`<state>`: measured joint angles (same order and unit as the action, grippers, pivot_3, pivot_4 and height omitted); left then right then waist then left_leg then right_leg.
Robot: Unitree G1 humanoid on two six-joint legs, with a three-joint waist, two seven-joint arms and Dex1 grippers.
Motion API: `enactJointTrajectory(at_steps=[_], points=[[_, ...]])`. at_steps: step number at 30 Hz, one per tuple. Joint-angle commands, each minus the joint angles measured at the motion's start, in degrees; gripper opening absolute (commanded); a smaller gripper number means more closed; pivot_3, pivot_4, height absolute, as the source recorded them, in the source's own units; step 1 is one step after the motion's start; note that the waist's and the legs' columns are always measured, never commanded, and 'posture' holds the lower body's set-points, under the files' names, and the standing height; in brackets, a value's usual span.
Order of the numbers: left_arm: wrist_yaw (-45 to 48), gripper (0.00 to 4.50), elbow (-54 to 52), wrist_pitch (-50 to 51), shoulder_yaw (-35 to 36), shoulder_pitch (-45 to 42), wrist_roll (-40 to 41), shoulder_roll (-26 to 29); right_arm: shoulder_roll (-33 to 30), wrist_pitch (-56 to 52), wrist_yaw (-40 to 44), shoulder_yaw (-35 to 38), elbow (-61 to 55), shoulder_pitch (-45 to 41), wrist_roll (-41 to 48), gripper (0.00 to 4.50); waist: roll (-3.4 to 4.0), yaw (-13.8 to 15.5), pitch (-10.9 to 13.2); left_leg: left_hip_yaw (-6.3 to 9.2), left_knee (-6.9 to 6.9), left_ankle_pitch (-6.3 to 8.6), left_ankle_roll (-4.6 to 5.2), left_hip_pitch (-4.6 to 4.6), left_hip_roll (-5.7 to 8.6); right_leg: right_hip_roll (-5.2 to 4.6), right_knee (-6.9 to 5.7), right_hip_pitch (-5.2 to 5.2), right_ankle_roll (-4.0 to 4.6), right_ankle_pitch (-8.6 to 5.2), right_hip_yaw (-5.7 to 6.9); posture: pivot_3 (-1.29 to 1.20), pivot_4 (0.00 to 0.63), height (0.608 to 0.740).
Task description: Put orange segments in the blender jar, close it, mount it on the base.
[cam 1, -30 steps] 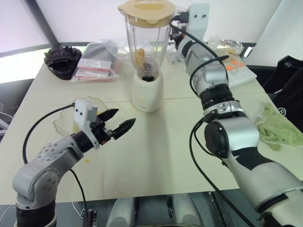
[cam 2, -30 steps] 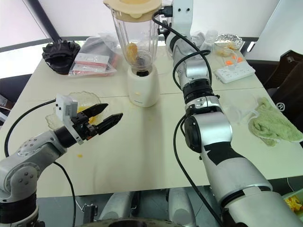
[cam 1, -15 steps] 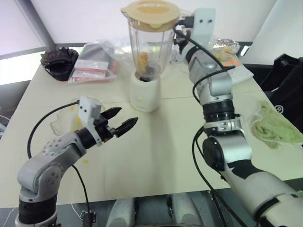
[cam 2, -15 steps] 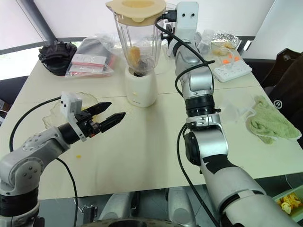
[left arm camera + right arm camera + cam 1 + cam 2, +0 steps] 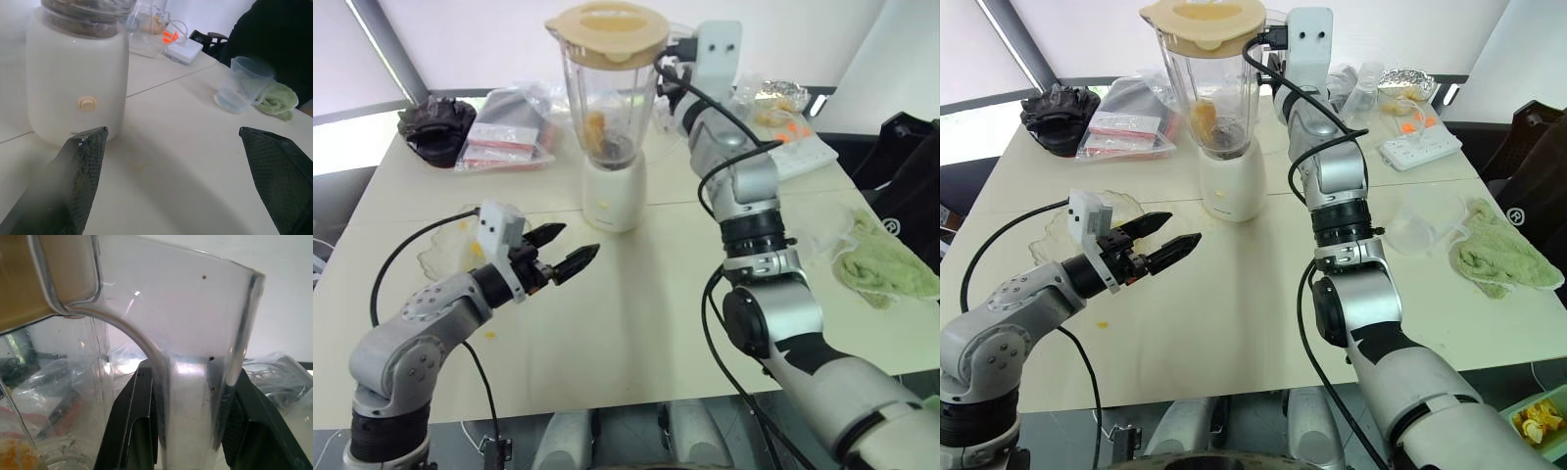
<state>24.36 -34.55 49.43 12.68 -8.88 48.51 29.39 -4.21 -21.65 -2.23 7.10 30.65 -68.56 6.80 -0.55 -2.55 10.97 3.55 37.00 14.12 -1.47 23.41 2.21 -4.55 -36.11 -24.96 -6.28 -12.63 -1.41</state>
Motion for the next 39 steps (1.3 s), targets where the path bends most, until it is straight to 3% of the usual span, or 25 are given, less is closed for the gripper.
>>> enactJointTrajectory(at_steps=[1,9,39], points=[[-0.6,4.46,-2.6,-0.9,1.0,0.4,1.2,0.5,-1.2,4.2,0.2,0.3,2.0,-3.2,-0.7,0.99,0.0,0.0,0.0,0.0,0.0,0.0,0.0,0.0,0.0,0.0,0.0,0.01,0.0,0.0,0.0,0.0,0.15,0.74],[-1.3,4.46,-2.8,-0.8,0.5,0.4,1.8,0.6,-2.1,6.7,0.3,0.3,5.5,-3.9,-0.8,0.99,0.0,0.0,0.0,0.0,0.01,0.0,0.0,-0.02,0.0,0.0,-0.01,0.03,0.0,0.0,0.0,0.0,0.15,0.74],[-0.9,4.46,-1.5,-0.9,-0.7,-1.1,1.5,0.9,-1.1,1.0,2.6,-1.6,-0.4,2.6,-1.0,0.99,0.0,0.0,0.0,0.01,0.0,0.0,0.0,-0.03,0.01,0.0,0.02,0.05,0.0,0.0,0.0,0.0,0.15,0.74]])
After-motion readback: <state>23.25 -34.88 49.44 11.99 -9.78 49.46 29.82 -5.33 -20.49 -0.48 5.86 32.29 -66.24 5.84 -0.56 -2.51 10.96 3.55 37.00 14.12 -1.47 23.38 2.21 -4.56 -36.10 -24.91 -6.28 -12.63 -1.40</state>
